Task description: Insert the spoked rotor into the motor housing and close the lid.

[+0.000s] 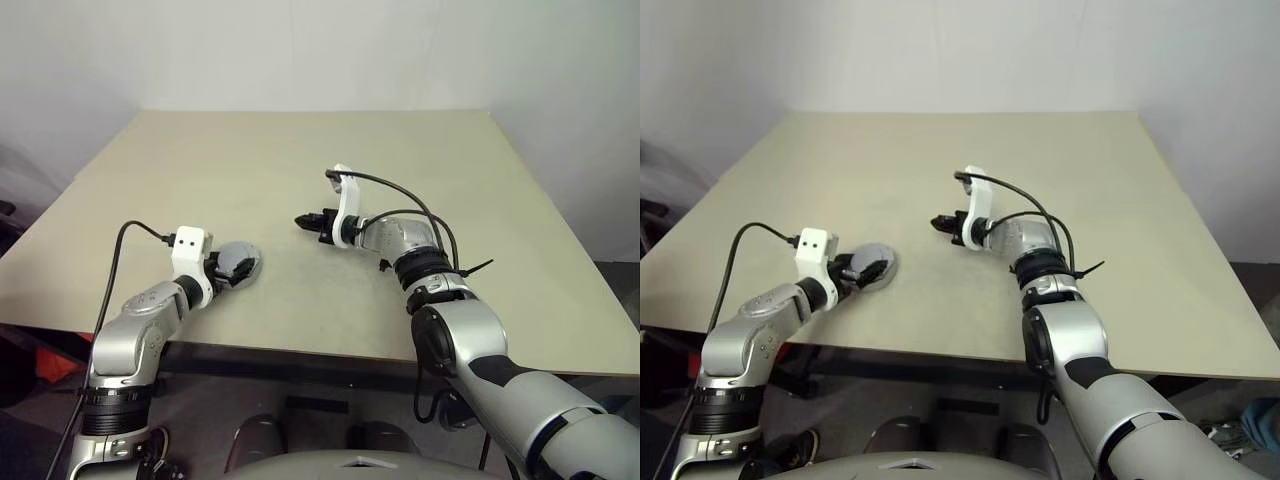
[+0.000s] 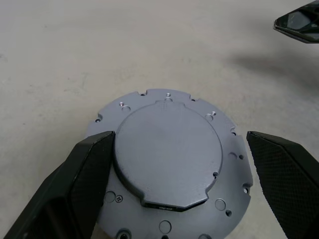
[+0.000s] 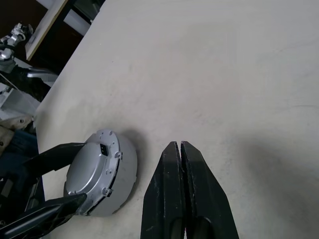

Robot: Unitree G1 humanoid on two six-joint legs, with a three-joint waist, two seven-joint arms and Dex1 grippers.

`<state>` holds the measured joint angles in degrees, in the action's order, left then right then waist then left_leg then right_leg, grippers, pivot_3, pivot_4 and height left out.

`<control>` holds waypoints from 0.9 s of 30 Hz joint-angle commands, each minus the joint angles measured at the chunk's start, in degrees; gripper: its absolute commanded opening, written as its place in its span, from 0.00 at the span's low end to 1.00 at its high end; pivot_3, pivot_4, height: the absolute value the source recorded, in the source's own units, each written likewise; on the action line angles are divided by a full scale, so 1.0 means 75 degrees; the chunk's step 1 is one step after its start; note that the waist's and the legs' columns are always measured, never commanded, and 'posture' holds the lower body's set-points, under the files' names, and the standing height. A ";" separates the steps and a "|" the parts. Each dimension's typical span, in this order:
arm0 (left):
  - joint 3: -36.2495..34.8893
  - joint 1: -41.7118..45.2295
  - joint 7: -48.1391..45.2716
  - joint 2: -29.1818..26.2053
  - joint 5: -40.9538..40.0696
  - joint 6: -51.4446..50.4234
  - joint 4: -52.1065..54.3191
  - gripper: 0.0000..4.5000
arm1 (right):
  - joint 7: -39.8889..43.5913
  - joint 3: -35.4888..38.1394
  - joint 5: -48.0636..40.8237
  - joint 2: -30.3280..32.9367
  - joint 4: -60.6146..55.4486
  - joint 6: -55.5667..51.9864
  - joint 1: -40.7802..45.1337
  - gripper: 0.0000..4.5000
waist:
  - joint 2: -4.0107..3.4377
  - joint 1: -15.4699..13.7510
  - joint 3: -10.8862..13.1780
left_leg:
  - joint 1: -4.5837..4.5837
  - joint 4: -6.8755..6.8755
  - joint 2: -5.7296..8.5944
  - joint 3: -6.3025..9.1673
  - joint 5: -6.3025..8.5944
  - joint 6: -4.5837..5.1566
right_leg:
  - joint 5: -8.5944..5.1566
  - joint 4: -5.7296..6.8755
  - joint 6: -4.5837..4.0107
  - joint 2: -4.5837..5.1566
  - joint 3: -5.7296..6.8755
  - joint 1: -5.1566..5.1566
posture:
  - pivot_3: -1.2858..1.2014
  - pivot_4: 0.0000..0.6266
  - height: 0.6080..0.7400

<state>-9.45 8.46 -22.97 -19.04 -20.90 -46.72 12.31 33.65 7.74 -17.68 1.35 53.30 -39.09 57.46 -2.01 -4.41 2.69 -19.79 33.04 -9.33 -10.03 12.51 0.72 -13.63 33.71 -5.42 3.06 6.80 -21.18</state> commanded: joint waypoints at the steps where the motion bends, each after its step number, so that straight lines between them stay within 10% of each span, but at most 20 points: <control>1: 0.0117 -0.0264 -0.0100 0.0089 -0.0207 -0.0213 -0.0178 0.99 | 0.0117 -0.0037 0.0011 -0.0006 -0.0068 0.0157 0.0227 0.00 | 0.0001 -0.0002 0.0000 | -0.0001 0.0001 0.0000 0.0000 0.0000 0.0000 | 0.0001 0.0000 -0.0001 0.0000 0.0000 -0.0001 | 0.52 0.00 1.00; 5: 0.0053 -0.0288 -0.0078 0.0142 -0.0262 -0.0171 -0.0177 0.86 | 0.0115 -0.0032 0.0031 -0.0011 -0.0053 0.0167 0.0228 0.00 | 0.0001 -0.0005 0.0001 | -0.0012 0.0005 0.0000 0.0000 0.0000 0.0000 | 0.0002 0.0000 -0.0003 0.0000 0.0000 -0.0006 | 0.52 0.00 1.00; 17: -0.0060 -0.0265 -0.0061 0.0188 -0.0267 -0.0150 -0.0218 0.05 | 0.0111 -0.0014 0.0075 0.0008 -0.0044 0.0171 0.0199 0.00 | 0.0008 -0.0234 0.0004 | -0.0022 0.0038 0.0008 0.0000 0.0004 0.0006 | 0.0001 0.0006 0.0001 0.0019 0.0006 0.0003 | 0.52 0.00 1.00; 27: -0.0194 -0.0192 0.0103 0.0269 -0.0327 -0.0301 -0.0323 0.05 | 0.0069 0.0021 0.0059 0.0000 -0.0037 0.0184 0.0217 0.00 | 0.0013 -0.0248 0.0006 | -0.0009 0.0041 0.0010 0.0005 0.0003 0.0005 | 0.0001 0.0020 0.0006 0.0022 0.0006 0.0014 | 0.52 0.00 1.00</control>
<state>-12.87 7.72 -22.20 -17.94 -22.36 -46.29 11.88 33.95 7.66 -16.90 1.53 53.53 -38.72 57.46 -1.92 -6.27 2.74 -19.85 33.35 -9.26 -10.00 12.53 0.76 -13.63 33.86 -5.37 3.23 6.84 -21.07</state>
